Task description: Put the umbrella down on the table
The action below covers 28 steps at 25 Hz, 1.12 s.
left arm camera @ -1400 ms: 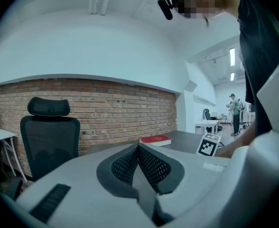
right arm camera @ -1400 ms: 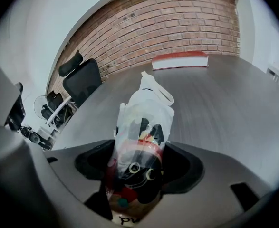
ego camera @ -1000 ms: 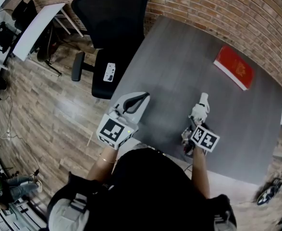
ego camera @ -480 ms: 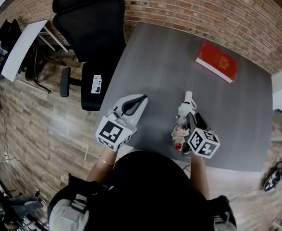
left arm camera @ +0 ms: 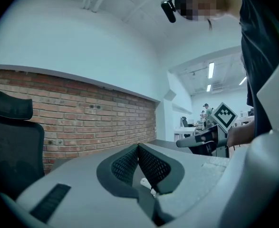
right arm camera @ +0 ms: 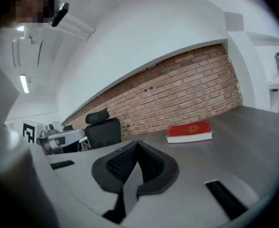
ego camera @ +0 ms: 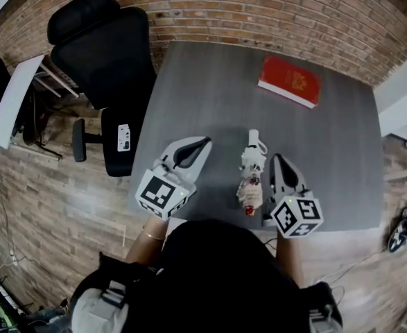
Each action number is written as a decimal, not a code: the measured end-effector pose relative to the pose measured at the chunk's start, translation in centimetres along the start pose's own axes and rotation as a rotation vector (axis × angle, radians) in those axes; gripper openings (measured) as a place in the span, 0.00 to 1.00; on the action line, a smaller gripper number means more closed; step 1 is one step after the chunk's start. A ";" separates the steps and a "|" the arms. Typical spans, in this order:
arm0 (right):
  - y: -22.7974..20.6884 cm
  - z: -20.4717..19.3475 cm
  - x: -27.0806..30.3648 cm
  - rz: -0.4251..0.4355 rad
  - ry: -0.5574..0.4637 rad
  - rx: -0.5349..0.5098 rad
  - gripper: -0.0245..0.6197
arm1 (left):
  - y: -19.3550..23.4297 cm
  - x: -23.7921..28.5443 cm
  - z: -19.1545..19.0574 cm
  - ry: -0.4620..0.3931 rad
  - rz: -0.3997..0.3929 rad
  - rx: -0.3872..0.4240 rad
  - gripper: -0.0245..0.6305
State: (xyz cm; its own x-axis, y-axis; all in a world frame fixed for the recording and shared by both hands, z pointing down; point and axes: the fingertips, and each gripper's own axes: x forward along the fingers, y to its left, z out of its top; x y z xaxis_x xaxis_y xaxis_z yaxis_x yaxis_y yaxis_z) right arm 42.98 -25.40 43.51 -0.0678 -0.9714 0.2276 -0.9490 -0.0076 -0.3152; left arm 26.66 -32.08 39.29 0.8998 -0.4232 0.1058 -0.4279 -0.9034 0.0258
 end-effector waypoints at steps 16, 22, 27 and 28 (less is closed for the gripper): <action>0.7 2.6 -1.6 -0.001 -0.081 -0.045 0.03 | -1.4 0.7 1.2 -0.014 -0.043 -0.003 0.03; 1.1 1.9 -1.3 0.007 -0.049 -0.031 0.03 | -1.1 0.2 1.0 -0.009 -0.032 -0.008 0.03; 0.7 1.2 -1.0 -0.009 -0.025 0.004 0.03 | -0.7 -0.3 0.6 0.001 -0.023 -0.008 0.03; 0.7 1.1 -1.0 -0.012 -0.020 0.008 0.03 | -0.6 -0.4 0.6 0.002 -0.022 -0.008 0.03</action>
State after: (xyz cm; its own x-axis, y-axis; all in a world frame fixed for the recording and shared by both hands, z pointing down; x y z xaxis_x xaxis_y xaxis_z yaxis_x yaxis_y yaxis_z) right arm 42.77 -24.73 42.08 -0.0499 -0.9757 0.2135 -0.9473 -0.0215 -0.3196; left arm 26.65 -31.44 38.64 0.9087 -0.4034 0.1076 -0.4090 -0.9118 0.0364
